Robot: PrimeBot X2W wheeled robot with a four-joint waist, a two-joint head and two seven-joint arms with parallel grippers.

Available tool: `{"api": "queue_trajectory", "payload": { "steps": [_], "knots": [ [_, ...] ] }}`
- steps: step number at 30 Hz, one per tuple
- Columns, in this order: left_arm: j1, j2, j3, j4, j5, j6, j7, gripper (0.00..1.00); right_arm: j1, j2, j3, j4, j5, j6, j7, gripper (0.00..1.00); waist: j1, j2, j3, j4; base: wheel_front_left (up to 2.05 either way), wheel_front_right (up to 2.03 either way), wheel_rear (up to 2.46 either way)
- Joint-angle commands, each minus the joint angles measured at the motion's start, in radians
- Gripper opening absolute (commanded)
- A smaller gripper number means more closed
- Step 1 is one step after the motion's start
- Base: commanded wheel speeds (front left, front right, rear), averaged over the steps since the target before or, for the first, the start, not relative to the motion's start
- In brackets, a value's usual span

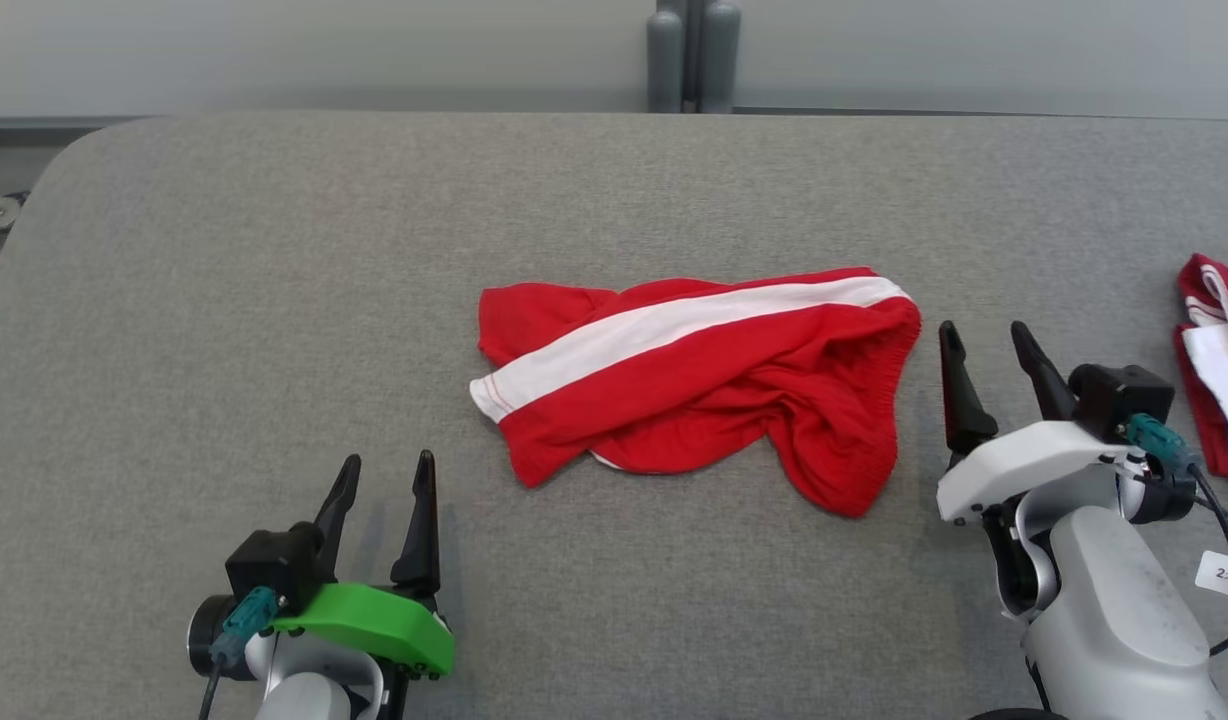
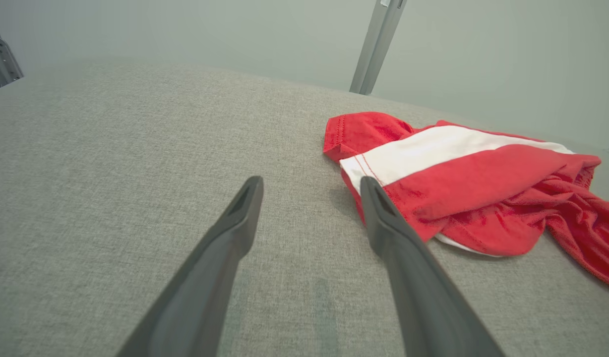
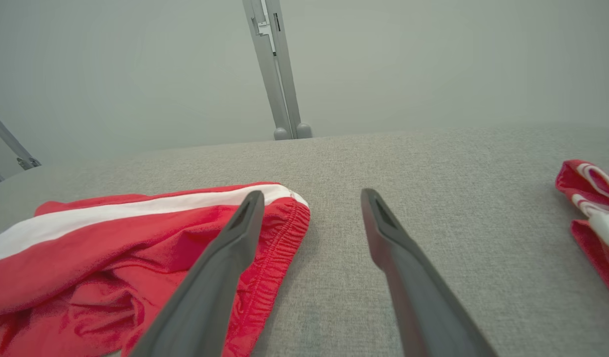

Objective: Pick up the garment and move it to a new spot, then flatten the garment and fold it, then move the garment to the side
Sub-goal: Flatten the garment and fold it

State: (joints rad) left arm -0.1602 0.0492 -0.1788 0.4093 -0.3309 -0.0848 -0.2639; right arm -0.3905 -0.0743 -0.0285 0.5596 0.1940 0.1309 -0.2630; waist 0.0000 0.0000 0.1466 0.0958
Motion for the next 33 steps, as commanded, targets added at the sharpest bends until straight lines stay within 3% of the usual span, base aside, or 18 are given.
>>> {"api": "queue_trajectory", "payload": {
  "steps": [1,12,13,14,15,16,33],
  "knots": [
    [-0.020,0.003,0.002,-0.007,-0.001,0.003,0.000,1.00,-0.027,0.001,-0.016,0.030,0.035,-0.001,-0.002,1.00,0.0000,0.0000,0.074,0.091,0.00,0.00,0.00],
    [-0.010,0.003,0.005,-0.034,-0.012,0.006,0.000,1.00,-0.089,-0.036,0.028,0.183,0.153,0.000,-0.002,1.00,0.0000,0.0000,0.100,0.157,0.00,0.00,0.00],
    [-0.011,0.003,0.006,-0.036,-0.013,0.006,0.000,1.00,-0.089,-0.039,0.034,0.179,0.161,0.000,-0.002,0.93,0.0000,0.0000,0.101,0.158,0.00,0.00,0.00],
    [-0.010,0.003,0.008,-0.039,-0.012,0.005,0.000,1.00,-0.090,-0.045,0.039,0.179,0.167,0.000,-0.002,0.62,0.0000,0.0000,0.101,0.156,0.00,0.00,0.00],
    [-0.009,0.003,0.010,-0.041,-0.010,0.005,0.000,1.00,-0.093,-0.050,0.047,0.169,0.173,0.000,-0.002,0.48,0.0000,0.0000,0.102,0.154,0.00,0.00,0.00],
    [-0.008,0.003,0.014,-0.042,-0.009,0.005,0.000,1.00,-0.095,-0.054,0.053,0.157,0.175,0.000,-0.002,0.00,0.0000,0.0000,0.102,0.151,0.00,0.00,0.00],
    [0.027,0.003,0.024,-0.022,-0.009,-0.007,0.000,1.00,0.029,-0.122,0.202,-0.065,0.174,0.000,-0.002,0.00,0.0000,0.0000,0.033,0.049,0.00,0.00,0.00]
  ]
}}
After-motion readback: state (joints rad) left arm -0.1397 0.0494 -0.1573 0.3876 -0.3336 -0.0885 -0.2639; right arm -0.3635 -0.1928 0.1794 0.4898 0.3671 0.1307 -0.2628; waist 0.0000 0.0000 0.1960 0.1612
